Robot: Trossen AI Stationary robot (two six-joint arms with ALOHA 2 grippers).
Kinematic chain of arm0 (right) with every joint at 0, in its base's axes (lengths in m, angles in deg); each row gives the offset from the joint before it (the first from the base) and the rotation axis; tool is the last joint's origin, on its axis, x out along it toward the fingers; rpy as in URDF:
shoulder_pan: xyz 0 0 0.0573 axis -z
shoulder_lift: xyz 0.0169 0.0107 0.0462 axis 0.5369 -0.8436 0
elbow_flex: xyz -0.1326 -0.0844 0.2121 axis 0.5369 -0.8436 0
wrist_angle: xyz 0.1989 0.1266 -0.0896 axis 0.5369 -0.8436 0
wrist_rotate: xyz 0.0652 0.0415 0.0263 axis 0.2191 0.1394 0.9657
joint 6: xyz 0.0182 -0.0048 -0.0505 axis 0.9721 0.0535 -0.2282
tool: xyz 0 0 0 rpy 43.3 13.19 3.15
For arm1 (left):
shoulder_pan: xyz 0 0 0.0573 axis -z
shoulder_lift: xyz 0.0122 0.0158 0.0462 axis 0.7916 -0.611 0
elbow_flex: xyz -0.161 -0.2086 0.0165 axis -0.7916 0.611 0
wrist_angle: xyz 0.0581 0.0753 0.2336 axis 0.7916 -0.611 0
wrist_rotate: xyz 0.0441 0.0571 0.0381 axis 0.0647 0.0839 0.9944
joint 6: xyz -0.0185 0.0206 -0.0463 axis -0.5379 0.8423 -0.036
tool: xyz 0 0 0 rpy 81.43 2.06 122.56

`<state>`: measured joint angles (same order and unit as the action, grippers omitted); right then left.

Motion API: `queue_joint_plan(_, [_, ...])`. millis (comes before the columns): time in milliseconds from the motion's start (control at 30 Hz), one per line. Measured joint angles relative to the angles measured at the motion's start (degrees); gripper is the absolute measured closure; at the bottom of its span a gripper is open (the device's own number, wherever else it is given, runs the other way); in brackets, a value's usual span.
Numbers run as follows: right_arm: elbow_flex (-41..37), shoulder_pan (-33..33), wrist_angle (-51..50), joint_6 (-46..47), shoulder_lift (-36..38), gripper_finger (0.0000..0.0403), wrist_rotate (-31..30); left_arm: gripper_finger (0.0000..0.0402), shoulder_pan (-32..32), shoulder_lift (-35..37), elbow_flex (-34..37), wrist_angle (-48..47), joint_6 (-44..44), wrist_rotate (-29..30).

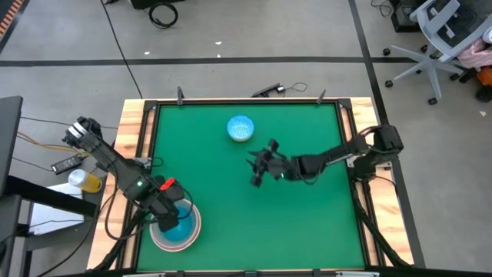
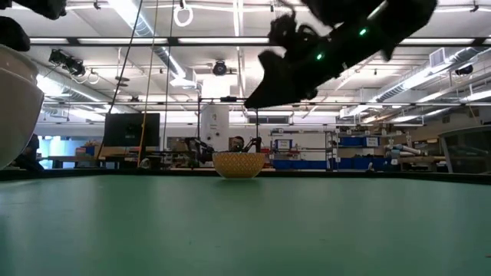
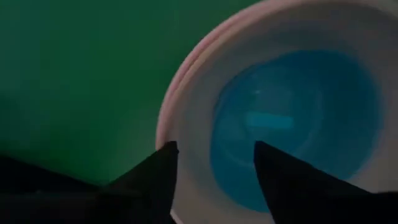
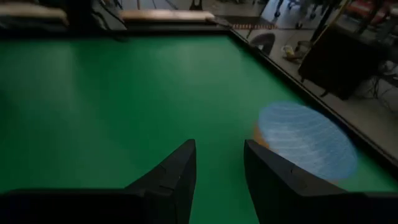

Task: Nest bowls inside each other
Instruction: Stack the blue patterned bowl on top of the blue bowl

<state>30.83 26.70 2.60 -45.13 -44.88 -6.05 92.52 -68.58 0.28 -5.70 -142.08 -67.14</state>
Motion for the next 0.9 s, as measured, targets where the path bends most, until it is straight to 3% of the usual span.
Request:
queue_joint_plan(67, [0.8,5.0,-2.4,-1.5,0.0,0.0263,6.1,0.0176,-0.3,0.0,-1.6,0.2,-0.4,0.0])
queue_joint_plan(200, [4.7,14.5,-11.5,-2.2,0.0,0.0263,17.4,0.0172,0.8,0.0,-5.8,-0.6,3.2,7.1])
queue_joint_plan(367, [7.5,20.8,-15.1,-4.2,0.0,0.0260,25.6,0.0171,1.2,0.0,-9.5,-0.7,8.1,23.9])
queue_joint_plan(500, [12.5,20.3,-16.2,-7.7,-4.2,0.0260,28.2,0.0171,0.6,-0.1,-9.8,0.0,8.0,33.7])
queue_joint_plan(667, [22.0,19.2,-23.1,-8.4,-13.2,0.0260,28.4,0.0171,-1.5,-0.3,-9.7,1.3,9.0,34.7])
queue_joint_plan(900, [29.9,20.0,-32.5,-3.8,-19.3,0.0261,25.9,0.0171,-1.6,-0.3,-9.7,1.6,9.0,33.4])
